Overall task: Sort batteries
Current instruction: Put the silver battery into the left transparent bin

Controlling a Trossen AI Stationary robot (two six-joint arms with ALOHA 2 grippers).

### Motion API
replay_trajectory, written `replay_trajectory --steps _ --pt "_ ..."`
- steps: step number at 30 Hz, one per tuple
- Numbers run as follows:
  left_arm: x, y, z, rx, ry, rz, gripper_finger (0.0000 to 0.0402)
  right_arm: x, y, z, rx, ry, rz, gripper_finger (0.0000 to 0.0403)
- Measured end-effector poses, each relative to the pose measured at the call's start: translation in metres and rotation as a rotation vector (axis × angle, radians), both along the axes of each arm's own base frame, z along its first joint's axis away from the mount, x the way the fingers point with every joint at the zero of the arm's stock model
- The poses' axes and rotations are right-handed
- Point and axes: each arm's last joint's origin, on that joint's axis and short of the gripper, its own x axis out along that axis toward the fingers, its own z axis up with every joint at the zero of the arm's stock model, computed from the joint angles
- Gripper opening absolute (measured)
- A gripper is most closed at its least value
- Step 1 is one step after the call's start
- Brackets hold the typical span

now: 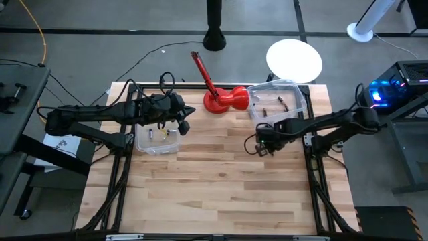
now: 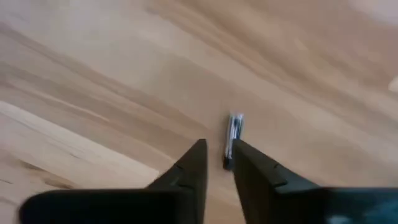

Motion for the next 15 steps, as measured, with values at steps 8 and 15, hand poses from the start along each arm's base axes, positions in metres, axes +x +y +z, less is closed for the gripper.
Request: replay_trajectory --steps 8,15 --pt "-0.003 -0.003 0.01 -0.066 -0.051 -0.079 0.0 0.012 0.008 -0.016 -0.084 0.062 0.063 0.0161" --pt "-0.019 -0.009 0.048 -0.069 -0.184 -0.204 0.0 0.032 0.011 -0.043 -0.066 0.051 0.044 0.0183"
